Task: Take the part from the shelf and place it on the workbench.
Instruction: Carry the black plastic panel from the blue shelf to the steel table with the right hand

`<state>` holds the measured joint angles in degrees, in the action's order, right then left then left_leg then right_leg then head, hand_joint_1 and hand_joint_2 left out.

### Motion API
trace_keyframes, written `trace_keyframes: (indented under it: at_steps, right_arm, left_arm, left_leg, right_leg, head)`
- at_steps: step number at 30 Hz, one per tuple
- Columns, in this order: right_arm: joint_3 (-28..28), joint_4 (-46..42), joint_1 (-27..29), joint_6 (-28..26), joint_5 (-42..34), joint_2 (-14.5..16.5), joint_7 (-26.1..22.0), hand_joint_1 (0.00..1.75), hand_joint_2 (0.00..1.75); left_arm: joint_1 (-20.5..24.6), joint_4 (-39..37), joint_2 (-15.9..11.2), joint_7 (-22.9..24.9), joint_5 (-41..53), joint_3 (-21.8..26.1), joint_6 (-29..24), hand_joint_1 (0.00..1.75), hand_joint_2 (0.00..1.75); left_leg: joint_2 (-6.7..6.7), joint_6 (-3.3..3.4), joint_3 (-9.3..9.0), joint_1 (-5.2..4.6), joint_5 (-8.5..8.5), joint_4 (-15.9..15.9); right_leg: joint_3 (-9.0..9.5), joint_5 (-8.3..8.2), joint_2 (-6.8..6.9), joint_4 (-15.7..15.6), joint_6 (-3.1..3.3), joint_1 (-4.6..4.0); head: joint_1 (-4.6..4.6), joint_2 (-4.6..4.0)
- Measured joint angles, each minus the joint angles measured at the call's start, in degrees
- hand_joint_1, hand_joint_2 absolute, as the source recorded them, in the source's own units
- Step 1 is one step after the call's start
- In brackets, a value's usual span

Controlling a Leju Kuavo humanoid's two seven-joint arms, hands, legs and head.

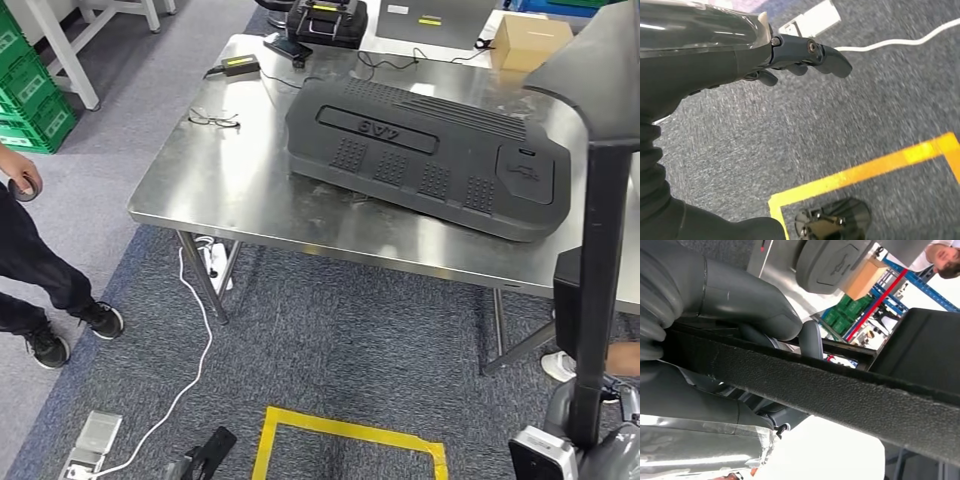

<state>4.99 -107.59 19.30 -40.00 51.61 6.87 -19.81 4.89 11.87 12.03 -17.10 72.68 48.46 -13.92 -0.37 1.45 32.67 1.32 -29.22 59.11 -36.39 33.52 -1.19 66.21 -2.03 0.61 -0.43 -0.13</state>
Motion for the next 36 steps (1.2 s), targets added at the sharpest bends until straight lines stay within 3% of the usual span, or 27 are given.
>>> trace_keyframes:
  at_steps: [2, 3, 4, 7, 9, 13, 14, 16, 17, 18, 19, 21, 23, 27, 29, 32, 33, 34, 36]
  right_arm:
    - [0.02, 0.05, 0.02, 0.01, 0.16, -0.02, -0.10, 1.75, 1.75]
    - [0.01, 0.09, 0.04, 0.01, 0.37, -0.05, -0.24, 1.75, 1.75]
    - [0.01, 0.14, 0.03, 0.01, 0.70, -0.10, -0.43, 1.75, 1.75]
    - [0.16, 0.21, -0.09, 0.01, 1.62, -0.28, -0.97, 1.75, 1.75]
    - [0.34, 0.24, -0.14, 0.02, 1.95, -0.37, -1.12, 1.75, 1.75]
    - [0.36, 0.17, -0.05, 0.01, 3.50, -0.30, -1.64, 1.75, 1.75]
    - [0.37, 0.15, -0.07, 0.01, 3.84, -0.21, -1.83, 1.75, 1.75]
    - [0.37, 0.18, -0.05, 0.01, 3.76, -0.05, -2.07, 1.75, 1.75]
    - [0.37, 0.22, 0.00, 0.02, 3.49, -0.01, -2.10, 1.75, 1.75]
    - [0.37, 0.26, 0.04, 0.02, 3.28, 0.01, -2.11, 1.75, 1.75]
    - [0.36, 0.29, 0.05, 0.03, 3.15, 0.02, -2.11, 1.75, 1.75]
    - [0.37, 0.33, 0.06, 0.03, 2.90, 0.03, -2.02, 1.75, 1.75]
    - [0.40, 0.45, 0.04, 0.03, 2.63, 0.02, -1.90, 1.75, 1.75]
    - [1.13, 0.63, 0.02, 0.03, 1.55, -0.33, -1.86, 1.75, 1.75]
    - [1.56, 0.63, -0.09, 0.02, 1.76, -0.58, -1.91, 1.75, 1.75]
    - [1.90, 0.78, -0.13, 0.01, 2.14, -0.82, -1.93, 1.75, 1.75]
    - [2.01, 0.90, -0.10, 0.02, 2.15, -0.93, -1.91, 1.75, 1.75]
    - [2.10, 1.02, -0.10, 0.02, 2.12, -1.02, -1.88, 1.75, 1.75]
    - [2.25, 1.14, -0.14, 0.03, 2.03, -1.20, -1.83, 1.75, 1.75]
  left_arm:
    - [-0.13, 0.00, -0.01, -0.63, 0.03, 0.00, 0.94, 0.00, 1.75]
    - [-0.15, 0.00, -0.01, -0.95, 0.04, 0.00, 1.48, 0.00, 1.75]
    - [-0.14, 0.00, -0.01, -1.24, 0.08, 0.00, 1.98, 0.00, 1.75]
    - [-0.08, 0.00, -0.01, -1.85, 0.39, -0.03, 2.99, 0.00, 1.75]
    - [-0.08, 0.00, -0.01, -1.94, 0.76, -0.05, 3.14, 0.00, 1.75]
    - [-0.01, 0.00, 0.02, -1.90, 1.04, -0.15, 3.43, 0.00, 1.75]
    - [0.05, 0.00, 0.02, -1.87, 1.04, -0.16, 3.54, 0.00, 1.75]
    - [0.04, 0.00, 0.01, -1.82, 1.03, -0.16, 3.69, 0.00, 1.75]
    - [-0.02, 0.00, 0.01, -1.79, 1.03, -0.16, 3.73, 0.00, 1.75]
    - [-0.09, 0.00, 0.01, -1.77, 1.03, -0.16, 3.75, 0.00, 1.75]
    - [-0.13, 0.00, 0.00, -1.75, 1.04, -0.16, 3.77, 0.00, 1.75]
    - [-0.15, 0.00, -0.04, -1.69, 1.04, -0.16, 3.78, 0.00, 1.75]
    - [-0.14, 0.00, -0.09, -1.63, 1.04, -0.16, 3.78, 0.00, 1.75]
    - [-0.13, 0.00, -0.11, -1.55, 1.09, -0.16, 3.68, 0.00, 1.75]
    - [-0.02, 0.00, -0.12, -1.53, 1.11, -0.16, 3.67, 0.00, 1.75]
    - [0.11, 0.00, -0.14, -1.51, 1.11, -0.16, 3.67, 0.00, 1.75]
    - [0.09, 0.00, -0.16, -1.50, 1.11, -0.16, 3.67, 0.00, 1.75]
    - [0.06, 0.00, -0.17, -1.49, 1.11, -0.16, 3.67, 0.00, 1.75]
    - [0.02, 0.00, -0.17, -1.47, 1.11, -0.16, 3.67, 0.00, 1.75]
  left_leg:
    - [0.42, 0.14, 0.00, -0.05, -0.09, 0.02]
    - [0.56, 0.14, -0.04, -0.07, -0.14, 0.04]
    - [0.64, 0.11, -0.15, -0.10, -0.22, 0.04]
    - [0.67, -0.25, -0.61, -0.22, -0.57, 0.01]
    - [0.72, -0.75, -0.58, -0.28, -0.70, -0.07]
    - [0.85, -2.05, -0.48, -0.21, -1.64, 0.58]
    - [0.82, -2.26, 0.42, -0.21, -2.88, 2.65]
    - [0.78, -2.53, 3.99, -0.22, -6.12, 9.85]
    - [0.78, -2.64, 5.90, -0.23, -7.17, 13.32]
    - [0.78, -2.69, 7.08, -0.23, -7.12, 15.14]
    - [0.78, -2.67, 7.28, -0.23, -5.95, 14.82]
    - [0.75, -2.39, 4.87, -0.22, -1.37, 8.42]
    - [0.65, -1.94, 2.20, -0.32, 1.24, 2.30]
    - [0.58, -0.87, 1.39, -0.50, 0.83, 0.39]
    - [0.60, -0.31, 1.10, -0.22, 0.72, 0.16]
    - [0.64, 0.15, 0.75, -0.16, 0.33, 0.16]
    - [0.63, 0.19, 0.56, -0.16, 0.15, 0.17]
    - [0.60, 0.17, 0.26, -0.16, -0.08, 0.18]
    - [0.54, -0.05, -0.67, -0.16, -0.69, 0.17]
  right_leg:
    - [-3.40, 2.52, 0.49, 6.93, -0.30, 0.12]
    - [-4.02, 2.33, 0.57, 8.06, -0.34, 0.14]
    - [-3.49, 1.03, 0.62, 6.80, -0.26, 0.15]
    - [1.77, -4.30, 1.25, -4.34, 0.59, -0.15]
    - [3.20, -4.83, 1.60, -7.66, 1.12, -0.54]
    - [3.82, -4.95, 1.28, -8.84, 2.19, -0.39]
    - [4.12, -5.03, 1.25, -9.19, 2.52, -0.24]
    - [4.42, -4.87, 1.19, -9.29, 2.98, -0.27]
    - [4.54, -4.75, 1.08, -9.27, 3.07, -0.30]
    - [4.73, -4.58, 0.93, -9.25, 3.11, -0.32]
    - [5.00, -4.37, 0.73, -9.22, 3.07, -0.33]
    - [5.75, -3.76, 0.35, -9.15, 2.79, -0.32]
    - [6.15, -3.11, 0.07, -8.82, 2.24, -0.52]
    - [6.14, -2.44, 0.02, -8.56, 1.17, -0.50]
    - [5.01, -0.88, 0.32, -5.93, 0.47, -0.34]
    - [-0.72, 2.93, 0.57, 4.29, -0.35, 0.05]
    - [-2.36, 3.11, 0.62, 6.63, -0.47, 0.15]
    - [-3.03, 2.14, 0.68, 6.94, -0.50, 0.21]
    - [-1.35, -2.47, 0.83, 1.37, -0.23, 0.23]
  head:
    - [-0.01, 0.00]
    - [-0.01, 0.00]
    - [-0.01, 0.00]
    - [-0.02, 0.00]
    - [-0.06, 0.00]
    - [-0.15, 0.00]
    - [-0.21, 0.00]
    - [-0.30, 0.00]
    - [-0.31, 0.00]
    - [-0.31, 0.00]
    - [-0.31, 0.00]
    - [-0.32, 0.00]
    - [-0.29, 0.00]
    - [-0.27, 0.00]
    - [-0.17, 0.00]
    - [-0.09, 0.00]
    - [-0.10, 0.00]
    - [-0.10, 0.00]
    - [-0.10, 0.00]
